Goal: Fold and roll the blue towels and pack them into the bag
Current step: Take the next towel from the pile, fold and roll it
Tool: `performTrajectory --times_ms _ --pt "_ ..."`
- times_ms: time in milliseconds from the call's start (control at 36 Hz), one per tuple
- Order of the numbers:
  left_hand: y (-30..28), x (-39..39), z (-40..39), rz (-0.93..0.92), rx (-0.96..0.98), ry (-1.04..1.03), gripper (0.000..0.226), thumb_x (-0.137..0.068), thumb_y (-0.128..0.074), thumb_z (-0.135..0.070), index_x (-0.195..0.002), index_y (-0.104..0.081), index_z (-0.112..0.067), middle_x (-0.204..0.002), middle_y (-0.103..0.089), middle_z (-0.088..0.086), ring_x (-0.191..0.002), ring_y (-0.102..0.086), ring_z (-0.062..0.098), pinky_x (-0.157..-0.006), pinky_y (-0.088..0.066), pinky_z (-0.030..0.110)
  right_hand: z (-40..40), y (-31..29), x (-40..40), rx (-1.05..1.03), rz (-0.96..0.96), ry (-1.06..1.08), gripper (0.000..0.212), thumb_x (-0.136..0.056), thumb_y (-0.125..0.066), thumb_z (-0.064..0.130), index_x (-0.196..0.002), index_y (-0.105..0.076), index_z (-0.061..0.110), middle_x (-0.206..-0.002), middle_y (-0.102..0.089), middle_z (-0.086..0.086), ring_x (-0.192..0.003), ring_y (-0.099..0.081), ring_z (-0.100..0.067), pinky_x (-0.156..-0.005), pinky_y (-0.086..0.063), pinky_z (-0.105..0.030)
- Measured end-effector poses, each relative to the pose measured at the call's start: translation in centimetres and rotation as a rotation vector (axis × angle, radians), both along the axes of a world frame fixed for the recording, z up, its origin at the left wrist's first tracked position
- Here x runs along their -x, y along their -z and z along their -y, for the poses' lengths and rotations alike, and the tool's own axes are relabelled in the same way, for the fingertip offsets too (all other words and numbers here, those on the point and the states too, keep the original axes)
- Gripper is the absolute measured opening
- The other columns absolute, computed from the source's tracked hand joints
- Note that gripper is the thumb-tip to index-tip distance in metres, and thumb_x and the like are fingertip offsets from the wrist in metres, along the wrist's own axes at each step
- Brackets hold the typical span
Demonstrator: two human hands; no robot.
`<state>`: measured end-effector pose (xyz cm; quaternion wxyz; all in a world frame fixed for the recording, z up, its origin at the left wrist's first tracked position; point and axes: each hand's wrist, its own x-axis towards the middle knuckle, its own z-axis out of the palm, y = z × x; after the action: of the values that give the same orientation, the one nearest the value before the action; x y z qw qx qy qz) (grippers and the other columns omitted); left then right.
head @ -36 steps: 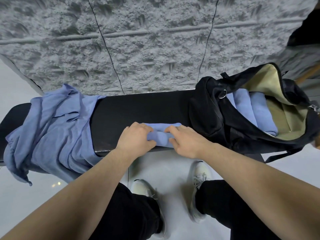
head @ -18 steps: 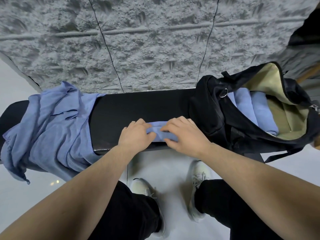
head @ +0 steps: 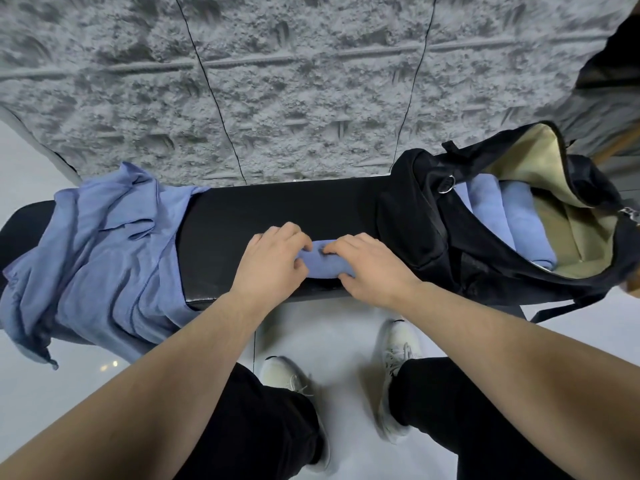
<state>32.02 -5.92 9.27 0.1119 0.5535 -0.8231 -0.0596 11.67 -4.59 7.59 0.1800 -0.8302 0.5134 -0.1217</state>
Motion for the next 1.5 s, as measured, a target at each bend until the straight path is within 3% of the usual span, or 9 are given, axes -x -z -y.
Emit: performTrajectory --times_ms 361,583,667,750,1056,1250,1361,1417,1500 --pt "0.2 -0.3 -0.2 0.124 -0.165 0.065 0.050 -0.084 -0.059 -0.018 -0.132 -0.052 -0.032 -0.122 -0.055 -0.013 -0.109 -0.051 0.014 -0.087 -0.033 0.026 0.2 -0.4 0.3 -0.204 0.124 0.088 0.045 -0.087 -0.064 0.018 -0.131 -0.055 0.026 -0.122 -0.060 0.010 -0.110 -0.047 -0.014 -0.089 -0.034 -0.018" --pt "0.8 0.5 0.2 0.035 -0.242 -0.028 0.021 -0.079 -0.048 -0.018 -0.091 -0.051 -0.036 -0.088 -0.054 -0.015 -0.099 -0.054 0.014 -0.074 -0.035 0.030 0.2 -0.6 0.2 -0.190 0.090 0.117 0.045 -0.093 -0.051 0.019 -0.137 -0.050 0.027 -0.131 -0.056 0.012 -0.121 -0.040 -0.014 -0.103 -0.034 -0.029" --pt "1.0 0.7 0.3 0.071 -0.265 -0.060 0.033 -0.085 -0.047 -0.024 -0.115 -0.056 -0.036 -0.118 -0.059 -0.017 -0.134 -0.041 0.014 -0.109 -0.031 0.043 -0.1 -0.3 -0.2 -0.052 -0.004 0.114 0.048 -0.096 -0.047 0.021 -0.144 -0.045 0.024 -0.142 -0.046 0.011 -0.131 -0.032 -0.015 -0.104 -0.023 -0.027" --pt "0.7 1.1 0.5 0.114 -0.300 -0.087 0.055 -0.092 -0.045 -0.029 -0.146 -0.038 -0.029 -0.150 -0.040 -0.014 -0.146 -0.020 0.012 -0.119 -0.011 0.044 -0.1 -0.2 -0.5 0.072 -0.031 0.081 0.052 -0.093 -0.051 0.024 -0.145 -0.044 0.023 -0.142 -0.046 0.008 -0.130 -0.036 -0.018 -0.105 -0.027 -0.031" --pt "1.1 1.5 0.3 -0.038 -0.211 -0.123 0.044 -0.089 -0.047 -0.017 -0.133 -0.043 -0.023 -0.145 -0.040 -0.008 -0.148 -0.012 0.014 -0.120 -0.003 0.047 1.0 -0.2 -0.9 -0.071 -0.087 0.066 0.067 -0.091 -0.059 0.027 -0.151 -0.031 0.028 -0.146 -0.044 0.008 -0.124 -0.045 -0.020 -0.103 -0.037 -0.030" --pt "1.5 1.3 0.2 -0.097 0.029 -0.286 0.037 -0.093 -0.054 -0.022 -0.127 -0.059 -0.037 -0.135 -0.040 0.002 -0.124 -0.034 0.025 -0.100 -0.028 0.042 1.9 -0.3 -1.3 -0.155 -0.090 0.171 0.073 -0.090 -0.060 0.027 -0.154 -0.024 0.027 -0.142 -0.047 0.002 -0.126 -0.045 -0.022 -0.098 -0.036 -0.027" --pt "1.1 1.5 0.2 -0.351 -0.177 -0.372 0.036 -0.098 -0.051 -0.022 -0.132 -0.054 -0.032 -0.110 -0.038 -0.001 -0.088 -0.050 0.021 -0.077 -0.048 0.035 1.7 -0.3 -1.6 -0.173 -0.030 0.227 0.070 -0.088 -0.058 0.029 -0.152 -0.029 0.027 -0.138 -0.052 -0.001 -0.123 -0.048 -0.024 -0.099 -0.040 -0.031" --pt "1.1 1.6 0.1 -0.456 -0.260 -0.403 0.037 -0.100 -0.047 -0.023 -0.135 -0.049 -0.033 -0.108 -0.038 -0.002 -0.076 -0.053 0.019 -0.063 -0.043 0.026 1.4 -0.4 -1.8 -0.203 0.013 0.245 0.070 -0.088 -0.058 0.030 -0.151 -0.029 0.027 -0.138 -0.051 -0.002 -0.124 -0.049 -0.023 -0.100 -0.042 -0.033" --pt "0.8 2.0 0.1 -0.608 -0.341 -0.474 0.035 -0.100 -0.045 -0.028 -0.135 -0.048 -0.034 -0.115 -0.037 -0.002 -0.073 -0.054 0.016 -0.066 -0.045 0.025 0.8 -0.8 -2.1 -0.247 0.073 0.262 0.070 -0.089 -0.057 0.032 -0.152 -0.027 0.029 -0.140 -0.049 0.000 -0.125 -0.049 -0.021 -0.098 -0.044 -0.032"
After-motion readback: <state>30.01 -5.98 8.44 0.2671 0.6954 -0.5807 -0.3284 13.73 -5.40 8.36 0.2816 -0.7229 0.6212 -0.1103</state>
